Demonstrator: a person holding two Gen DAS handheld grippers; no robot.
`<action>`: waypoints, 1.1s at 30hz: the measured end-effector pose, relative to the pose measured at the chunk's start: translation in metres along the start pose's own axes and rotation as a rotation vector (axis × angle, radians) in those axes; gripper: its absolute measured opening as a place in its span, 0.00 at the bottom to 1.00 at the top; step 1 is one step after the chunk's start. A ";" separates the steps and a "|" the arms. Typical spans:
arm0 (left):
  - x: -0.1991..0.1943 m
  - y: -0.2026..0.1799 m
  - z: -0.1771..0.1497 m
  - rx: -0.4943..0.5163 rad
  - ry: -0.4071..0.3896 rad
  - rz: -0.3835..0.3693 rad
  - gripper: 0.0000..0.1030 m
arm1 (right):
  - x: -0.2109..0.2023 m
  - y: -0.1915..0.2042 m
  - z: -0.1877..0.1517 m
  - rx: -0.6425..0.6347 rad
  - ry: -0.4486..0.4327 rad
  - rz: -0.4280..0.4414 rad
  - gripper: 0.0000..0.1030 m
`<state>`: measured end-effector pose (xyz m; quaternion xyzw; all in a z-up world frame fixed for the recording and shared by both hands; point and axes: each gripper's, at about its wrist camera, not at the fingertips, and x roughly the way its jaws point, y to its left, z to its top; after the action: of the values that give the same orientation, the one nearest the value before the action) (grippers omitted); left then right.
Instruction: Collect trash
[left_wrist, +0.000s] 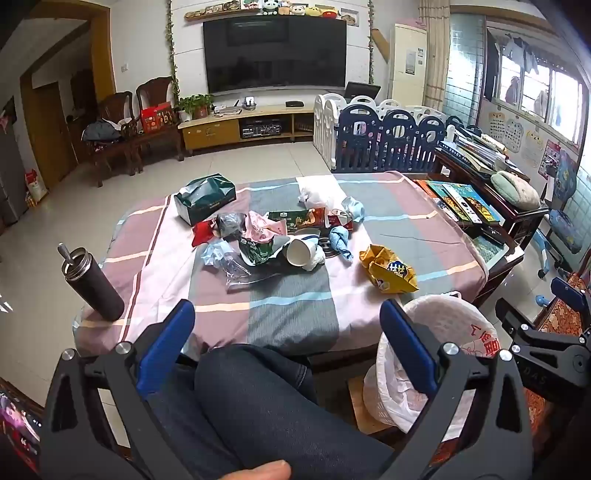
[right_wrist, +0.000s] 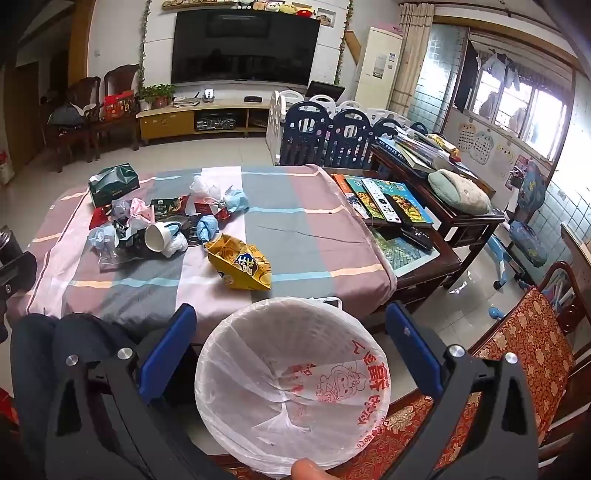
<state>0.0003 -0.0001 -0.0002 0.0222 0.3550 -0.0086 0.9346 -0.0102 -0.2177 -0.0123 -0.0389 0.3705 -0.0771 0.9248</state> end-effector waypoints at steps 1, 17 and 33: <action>0.000 0.000 0.000 -0.001 0.000 -0.001 0.97 | 0.000 0.000 0.000 0.000 0.000 0.001 0.97; 0.000 0.000 0.000 -0.002 0.003 -0.001 0.97 | -0.001 0.001 -0.002 0.003 -0.001 0.008 0.97; 0.000 0.000 0.000 -0.001 0.004 0.000 0.97 | 0.001 0.010 -0.007 0.008 0.004 0.013 0.97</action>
<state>0.0004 0.0000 -0.0003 0.0218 0.3570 -0.0082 0.9338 -0.0132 -0.2080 -0.0195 -0.0325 0.3721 -0.0728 0.9248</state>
